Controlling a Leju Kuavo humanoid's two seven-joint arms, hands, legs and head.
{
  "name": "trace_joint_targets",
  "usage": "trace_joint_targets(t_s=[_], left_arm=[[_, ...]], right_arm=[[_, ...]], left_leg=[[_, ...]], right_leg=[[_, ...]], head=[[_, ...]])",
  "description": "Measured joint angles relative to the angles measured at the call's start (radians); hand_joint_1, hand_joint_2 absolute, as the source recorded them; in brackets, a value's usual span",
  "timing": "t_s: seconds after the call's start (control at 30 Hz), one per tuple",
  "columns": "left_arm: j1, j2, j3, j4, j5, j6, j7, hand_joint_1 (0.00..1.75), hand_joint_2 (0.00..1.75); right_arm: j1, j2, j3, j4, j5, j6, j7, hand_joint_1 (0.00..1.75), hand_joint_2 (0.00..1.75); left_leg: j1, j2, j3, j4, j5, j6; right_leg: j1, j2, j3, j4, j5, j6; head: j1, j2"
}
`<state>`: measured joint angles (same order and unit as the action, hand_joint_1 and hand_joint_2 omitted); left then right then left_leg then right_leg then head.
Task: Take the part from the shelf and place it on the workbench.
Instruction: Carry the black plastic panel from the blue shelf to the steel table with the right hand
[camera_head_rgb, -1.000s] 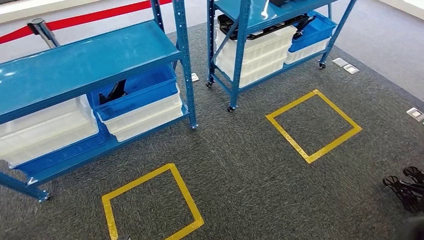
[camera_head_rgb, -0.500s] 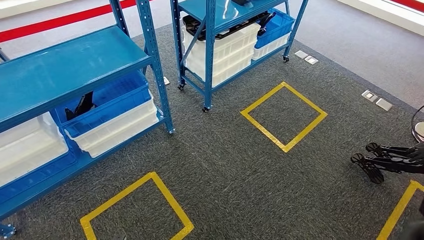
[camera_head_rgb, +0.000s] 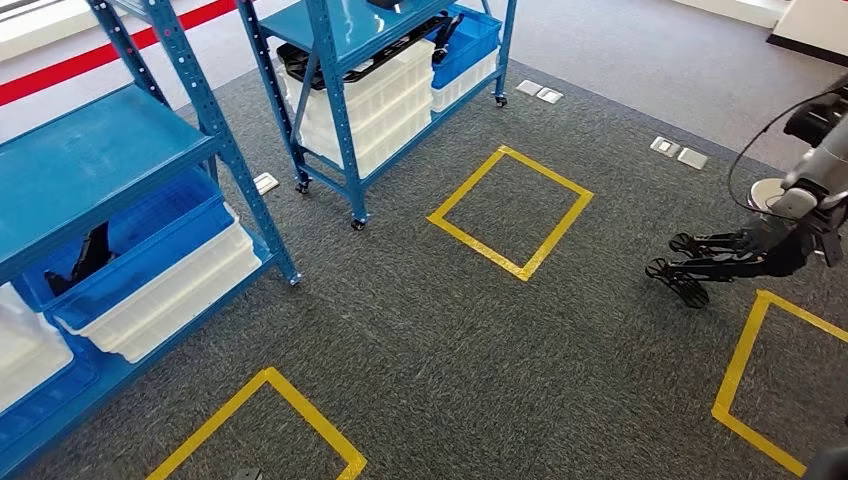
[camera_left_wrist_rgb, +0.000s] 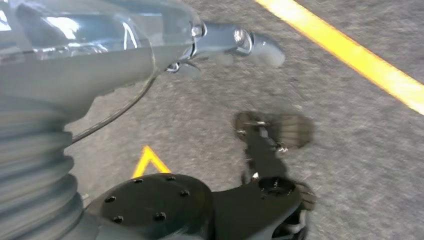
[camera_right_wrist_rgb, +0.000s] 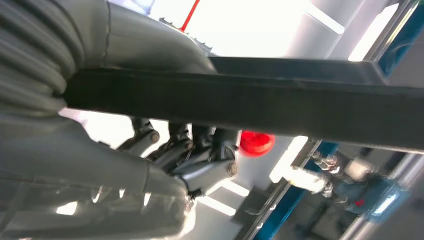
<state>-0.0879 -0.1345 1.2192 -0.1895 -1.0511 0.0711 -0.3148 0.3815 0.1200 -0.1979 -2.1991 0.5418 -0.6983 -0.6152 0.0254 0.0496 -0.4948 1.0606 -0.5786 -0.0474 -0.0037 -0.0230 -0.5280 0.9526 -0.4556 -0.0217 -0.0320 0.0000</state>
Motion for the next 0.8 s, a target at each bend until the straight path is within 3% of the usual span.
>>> trace_joint_targets(t_s=[0.07,0.1,0.13,0.17,0.2,0.27,0.33,0.4,0.43,0.5,0.57,0.63,0.67,0.7,0.73,0.8], left_arm=[[0.005,-0.001,0.000,0.001,-0.001,0.000,0.005,0.00,1.75],[0.008,-0.001,0.000,0.001,-0.002,0.000,0.007,0.00,1.75],[0.010,-0.001,0.000,0.001,-0.003,0.000,0.008,0.00,1.75],[0.012,-0.001,0.000,0.001,-0.004,0.000,0.009,0.00,1.75],[0.012,-0.001,0.000,0.001,-0.005,0.000,0.010,0.00,1.75],[0.013,-0.002,0.000,0.001,-0.006,-0.002,0.011,0.00,1.75],[0.014,-0.005,0.000,0.001,-0.008,-0.004,0.012,0.00,1.75],[0.014,-0.008,-0.001,0.001,-0.011,-0.006,0.014,0.00,1.75],[0.013,-0.008,-0.001,0.001,-0.013,-0.007,0.014,0.00,1.75],[0.012,-0.010,-0.002,0.000,-0.017,-0.008,0.016,0.00,1.75],[0.014,-0.011,-0.002,0.000,-0.022,-0.009,0.021,0.00,1.75],[0.018,-0.013,-0.003,0.000,-0.029,-0.010,0.028,0.00,1.75],[0.018,-0.014,-0.003,0.001,-0.032,-0.011,0.033,0.00,1.75],[0.019,-0.017,-0.004,0.001,-0.037,-0.013,0.037,0.00,1.75],[0.018,-0.019,-0.005,0.001,-0.040,-0.014,0.040,0.00,1.75],[0.019,-0.025,-0.010,0.001,-0.046,-0.017,0.047,0.00,1.75]], right_arm=[[0.000,0.000,-0.001,0.000,0.004,0.000,0.006,1.75,1.75],[0.002,0.000,-0.002,0.000,0.007,0.000,0.008,1.75,1.75],[0.005,0.000,-0.002,0.000,0.008,0.000,0.009,1.75,1.75],[0.008,0.000,-0.003,-0.001,0.010,0.000,0.011,1.75,1.75],[0.010,0.000,-0.004,-0.001,0.012,0.000,0.012,1.75,1.75],[0.013,0.000,-0.005,-0.003,0.016,0.000,0.016,1.75,1.75],[0.016,-0.001,-0.006,-0.008,0.021,0.000,0.021,1.75,1.75],[0.022,-0.001,-0.007,-0.013,0.023,0.000,0.024,1.75,1.75],[0.027,-0.002,-0.008,-0.014,0.024,0.000,0.026,1.75,1.75],[0.040,-0.002,-0.012,-0.020,0.025,0.000,0.029,1.75,1.75],[0.050,-0.003,-0.016,-0.026,0.027,0.000,0.033,1.75,1.75],[0.066,-0.003,-0.022,-0.032,0.032,0.000,0.038,1.75,1.75],[0.076,-0.003,-0.028,-0.037,0.036,0.000,0.041,1.75,1.75],[0.086,-0.003,-0.034,-0.043,0.039,0.000,0.043,1.75,1.75],[0.095,-0.003,-0.041,-0.051,0.043,0.000,0.044,1.75,1.75],[0.106,-0.003,-0.053,-0.070,0.049,0.000,0.045,1.75,1.75]], left_leg=[[-0.005,-0.039,-0.073,0.146,-0.068,0.002],[-0.007,-0.045,-0.102,0.199,-0.082,0.003],[-0.008,-0.047,-0.115,0.214,-0.075,0.004],[-0.008,-0.049,-0.106,0.183,-0.048,0.006],[-0.007,-0.059,-0.080,0.118,-0.010,0.007],[-0.003,-0.106,-0.018,-0.027,0.054,0.010],[-0.004,-0.130,0.008,-0.085,0.074,0.017],[-0.008,-0.105,0.011,-0.086,0.077,0.030],[-0.008,-0.093,0.012,-0.087,0.078,0.035],[-0.005,-0.068,0.014,-0.090,0.080,0.044],[-0.006,-0.041,0.013,-0.090,0.079,0.048],[-0.006,-0.013,0.013,-0.090,0.077,0.049],[-0.006,-0.001,0.013,-0.090,0.076,0.049],[-0.007,0.011,0.014,-0.091,0.075,0.049],[-0.007,0.022,0.015,-0.091,0.074,0.048],[-0.010,0.040,0.022,-0.091,0.069,0.041]], right_leg=[[0.003,0.025,0.000,0.000,0.000,-0.006],[0.004,0.038,0.001,0.000,-0.001,-0.008],[0.004,0.052,0.002,0.000,-0.001,-0.008],[0.004,0.065,0.003,0.000,-0.001,-0.008],[0.004,0.079,0.005,0.001,-0.002,-0.006],[0.005,0.104,0.006,0.006,-0.005,0.001],[0.008,0.125,0.005,0.009,-0.008,0.010],[0.004,0.145,0.003,0.009,-0.008,0.018],[0.003,0.139,-0.001,0.015,-0.012,0.021],[0.003,0.096,-0.035,0.083,-0.054,0.025],[0.003,0.052,-0.108,0.224,-0.125,0.029],[0.001,0.040,-0.159,0.324,-0.156,0.031],[0.001,0.037,-0.156,0.319,-0.145,0.031],[0.002,0.032,-0.131,0.273,-0.119,0.030],[0.003,0.018,-0.091,0.200,-0.088,0.028],[0.011,-0.036,-0.010,0.058,-0.045,0.023]], head=[[-0.009,0.000],[-0.012,0.000],[-0.014,0.000],[-0.015,0.000],[-0.017,0.000],[-0.022,0.000],[-0.018,0.000],[-0.010,0.000],[-0.008,0.000],[-0.001,0.000],[0.006,0.000],[0.007,0.000],[0.008,0.000],[0.008,0.000],[0.008,0.000],[0.009,0.000]])
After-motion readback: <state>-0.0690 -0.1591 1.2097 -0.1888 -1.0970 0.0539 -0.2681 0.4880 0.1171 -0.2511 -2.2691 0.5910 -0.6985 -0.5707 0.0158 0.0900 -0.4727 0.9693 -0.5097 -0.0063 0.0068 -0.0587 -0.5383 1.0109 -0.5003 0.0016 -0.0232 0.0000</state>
